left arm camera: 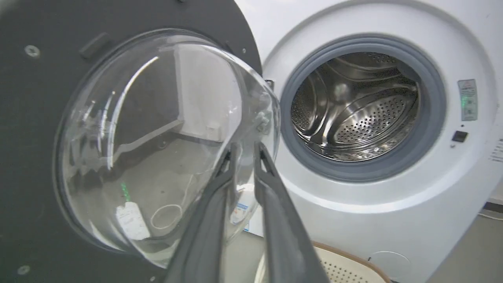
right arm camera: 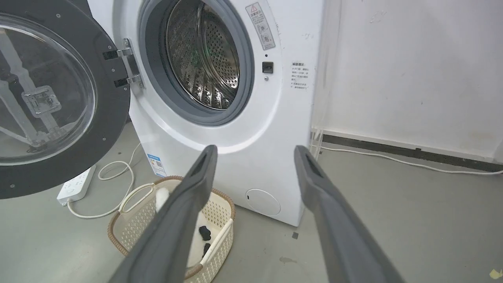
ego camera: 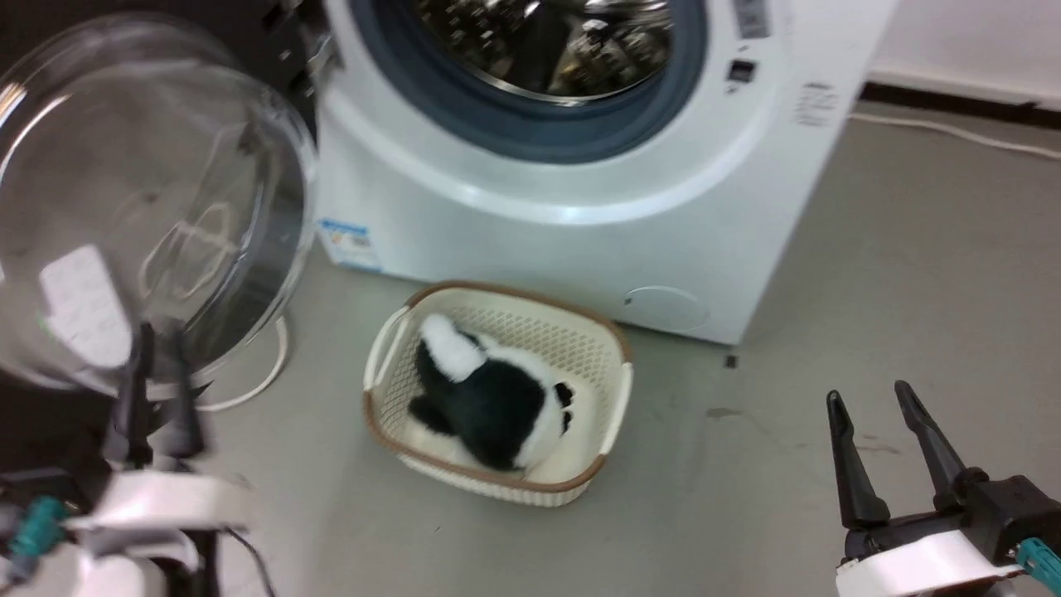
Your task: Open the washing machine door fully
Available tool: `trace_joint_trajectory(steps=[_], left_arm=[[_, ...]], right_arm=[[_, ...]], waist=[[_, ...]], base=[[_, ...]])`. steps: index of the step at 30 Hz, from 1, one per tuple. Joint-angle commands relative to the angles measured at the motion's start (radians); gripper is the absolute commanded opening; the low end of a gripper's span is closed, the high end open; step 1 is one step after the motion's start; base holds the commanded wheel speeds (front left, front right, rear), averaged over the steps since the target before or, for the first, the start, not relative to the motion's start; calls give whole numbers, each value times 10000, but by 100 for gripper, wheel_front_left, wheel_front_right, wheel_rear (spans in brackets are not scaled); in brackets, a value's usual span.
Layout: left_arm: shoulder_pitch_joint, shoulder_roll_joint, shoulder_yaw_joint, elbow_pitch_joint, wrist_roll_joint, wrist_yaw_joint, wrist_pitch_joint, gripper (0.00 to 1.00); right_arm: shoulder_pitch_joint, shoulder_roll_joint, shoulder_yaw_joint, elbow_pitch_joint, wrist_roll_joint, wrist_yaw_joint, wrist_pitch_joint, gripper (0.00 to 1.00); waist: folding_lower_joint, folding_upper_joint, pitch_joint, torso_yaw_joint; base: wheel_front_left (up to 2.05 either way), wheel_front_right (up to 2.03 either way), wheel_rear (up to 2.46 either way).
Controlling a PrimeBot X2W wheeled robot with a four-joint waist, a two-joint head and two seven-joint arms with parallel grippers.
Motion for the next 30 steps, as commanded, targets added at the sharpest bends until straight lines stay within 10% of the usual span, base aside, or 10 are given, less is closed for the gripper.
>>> trace_joint_trajectory(steps=[1,30], left_arm=[[215,-80,-96,-90,43,-8,-39,100],[2030,-882,-2303,241,1975,622,-44,100]], right_arm=[[-43,38,-21,-5,34,-7,-72,100],[712,43,130,-62,403,-7,-117,100]], waist=[[2,0,-397,-431],[2,0,-1020,-1648]], base=[[0,0,0],[0,0,0]])
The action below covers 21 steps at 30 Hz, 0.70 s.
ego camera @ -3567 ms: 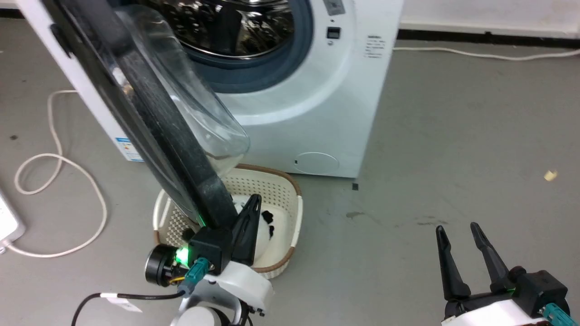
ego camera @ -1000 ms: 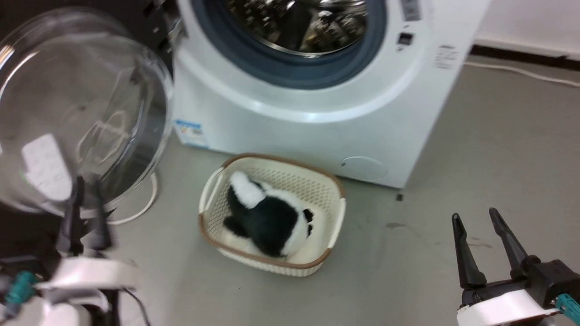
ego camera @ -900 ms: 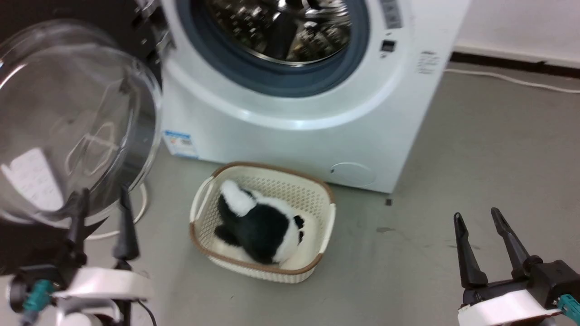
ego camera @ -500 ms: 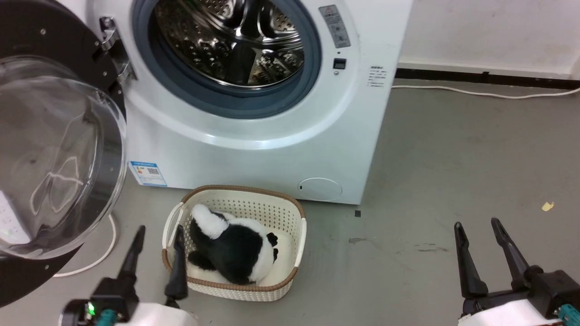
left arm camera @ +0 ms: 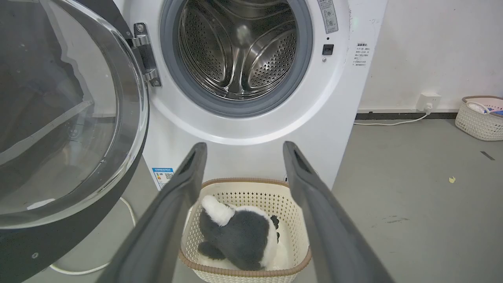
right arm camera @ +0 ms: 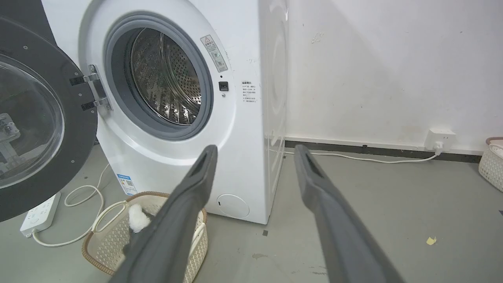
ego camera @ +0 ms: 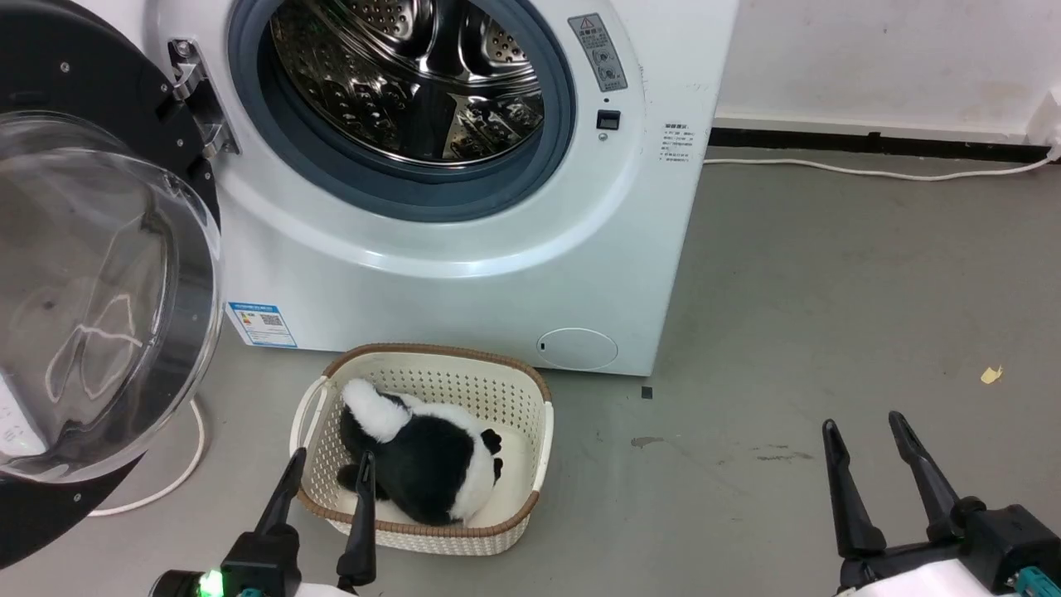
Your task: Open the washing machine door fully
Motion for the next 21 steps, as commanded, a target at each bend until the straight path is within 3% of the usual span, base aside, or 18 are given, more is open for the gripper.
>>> trace_joint_trajectory(steps=[1,11,12,21], left_arm=[[79,29,-49,36,43,50,-52,100],[45,52,-124,116,-12,109,-52,100],[-1,22,-139,101,-24,74,2,0],[-23,-25,-104,62,21,45,102,0]], right_arm=[[143,35,-39,-3,-8,-7,-47,100],[133,35,28,-53,113,-7,-47,100],[1,0,31,-17,78,0,2,0],[-26,-1,45,-22,52,2,102,0]], waist=[[0,0,-4,-1],[0,0,15,-36],[0,0,15,-36],[0,0,4,-52]], base=[[0,0,0],[0,0,0],[0,0,0],[0,0,0]])
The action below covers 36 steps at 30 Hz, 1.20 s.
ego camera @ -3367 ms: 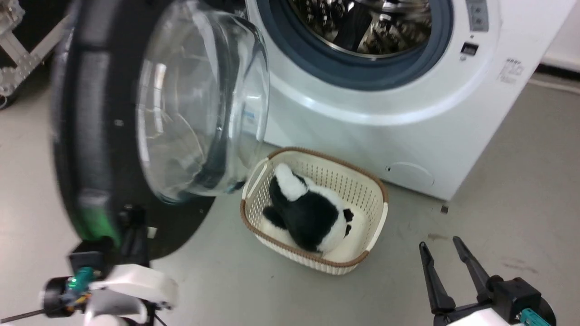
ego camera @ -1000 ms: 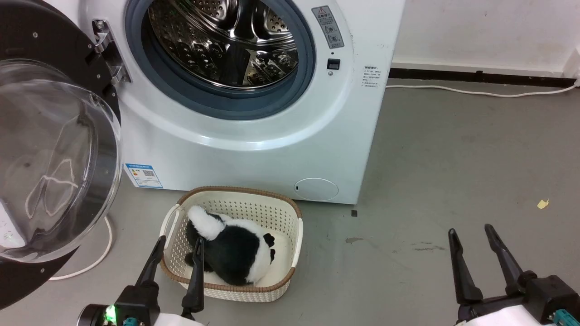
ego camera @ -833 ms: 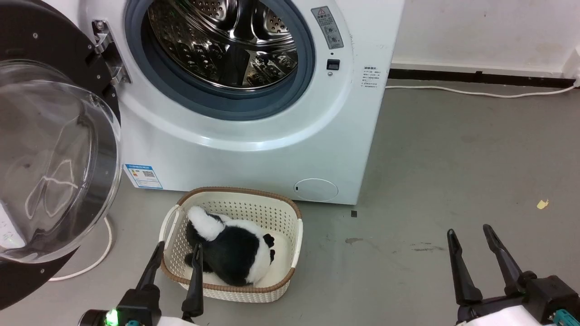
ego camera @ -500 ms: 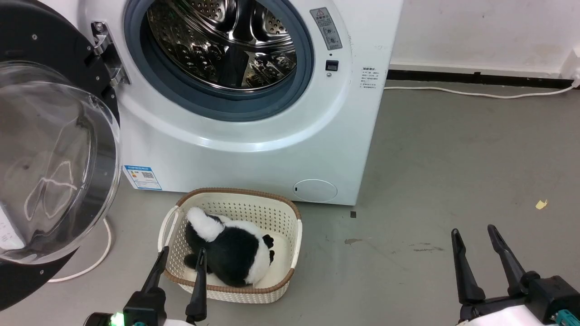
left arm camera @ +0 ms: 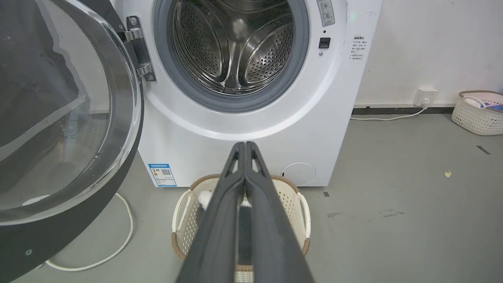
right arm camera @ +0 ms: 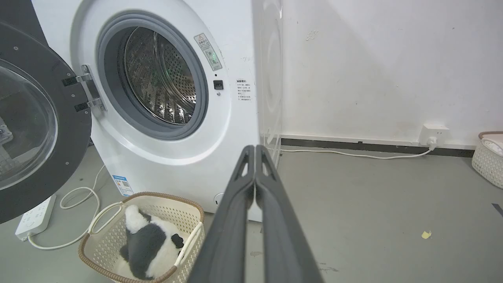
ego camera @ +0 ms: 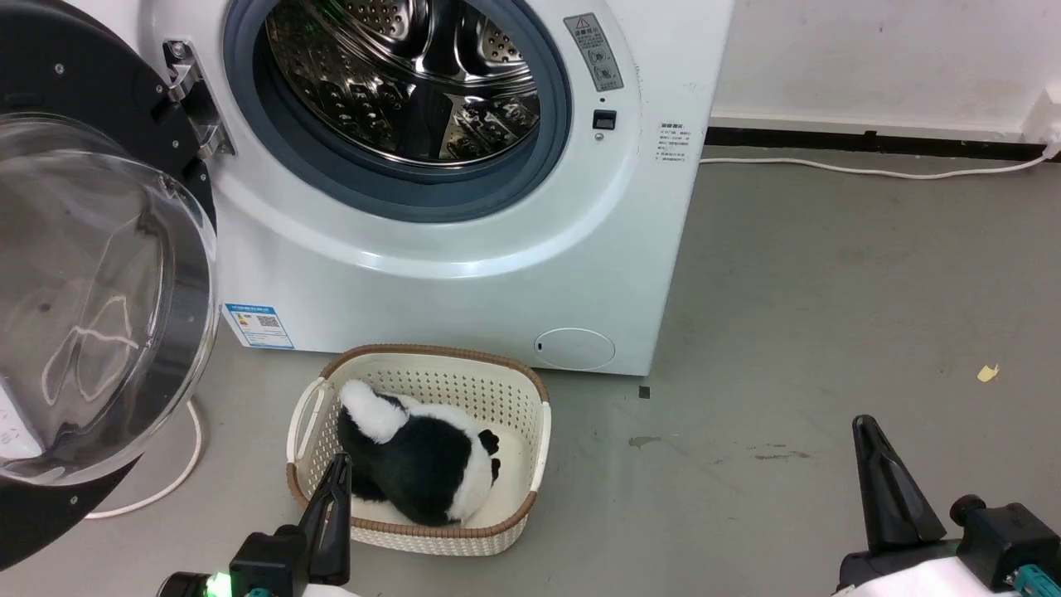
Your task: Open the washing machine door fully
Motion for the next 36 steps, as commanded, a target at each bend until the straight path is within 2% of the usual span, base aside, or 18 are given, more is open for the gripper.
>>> trace_joint_trajectory(steps=[1,36], left_arm=[[-30,-34,69,-42,50,-34,47,0],[-198,-299,480,-329,390,-236,782,0]], right_arm=[[-30,2,5,-14,-64,-1,51,0],[-199,13,86,-78,-417,-3,788,0]], waist=[[0,0,-5,-5],[0,0,-104,-107]], base=[[0,0,0],[0,0,0]])
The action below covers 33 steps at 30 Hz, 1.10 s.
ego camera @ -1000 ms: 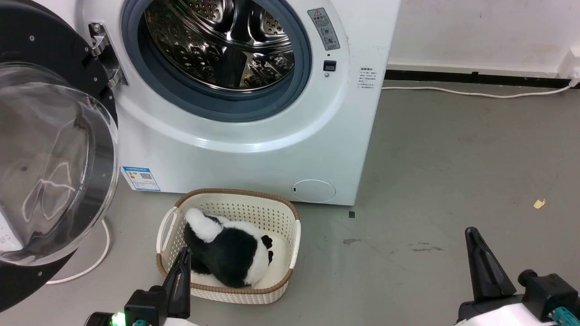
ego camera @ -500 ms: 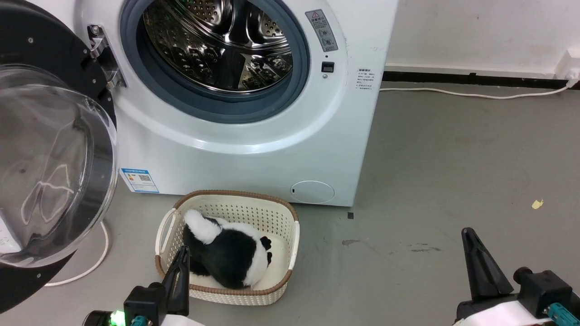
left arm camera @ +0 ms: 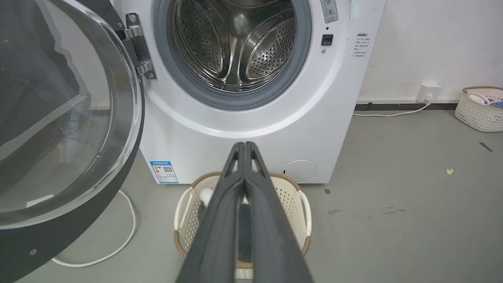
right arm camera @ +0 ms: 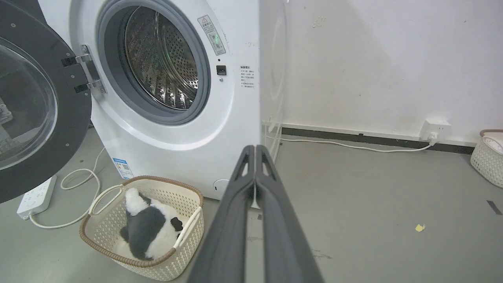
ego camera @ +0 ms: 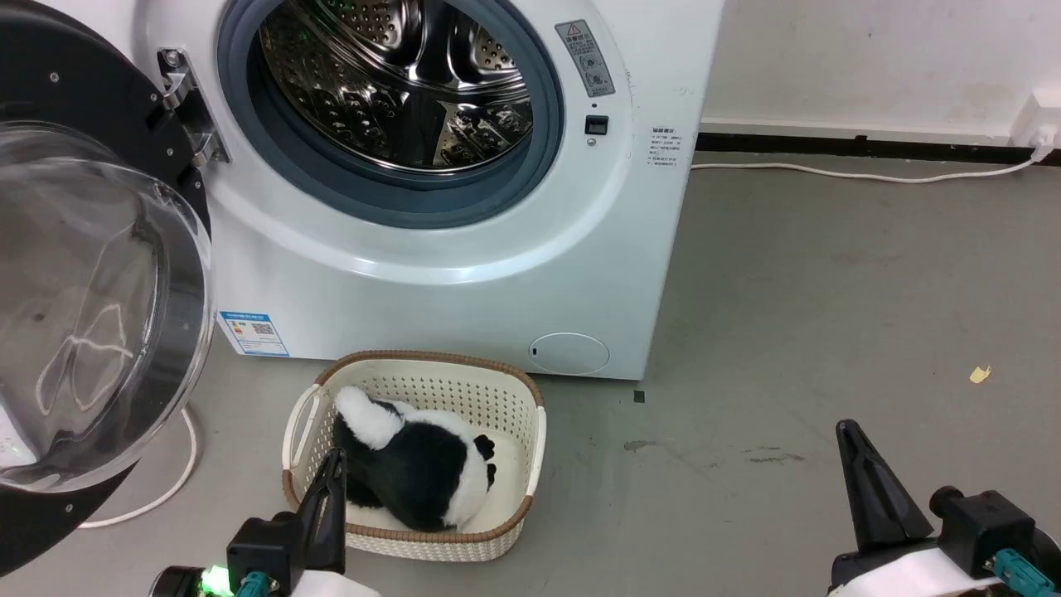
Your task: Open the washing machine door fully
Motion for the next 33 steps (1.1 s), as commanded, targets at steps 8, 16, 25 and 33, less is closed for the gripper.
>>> trace_joint_trajectory(steps=[8,16,25,33], left_arm=[[-219,-84,159,-134,154,-90,230,0],[-256,-143,250,-197,229,-135,394,0],[-298,-209,353,-269,314,-185,578,0],[-335,-268,445,-333,390,-231,742,0]], right_arm=[[-173,16,42,-79,-163,-4,242,0],[-211,18,60,-93,-241,-5,406,0],[-253,21,80,-109,-329,-5,591,0],[-290,23,98,-123,-408,-6,755,0]], waist=[[0,0,-28,-29],[0,0,-50,-51],[0,0,-75,-77],[0,0,-98,-100]], base=[[0,0,0],[0,0,0],[0,0,0],[0,0,0]])
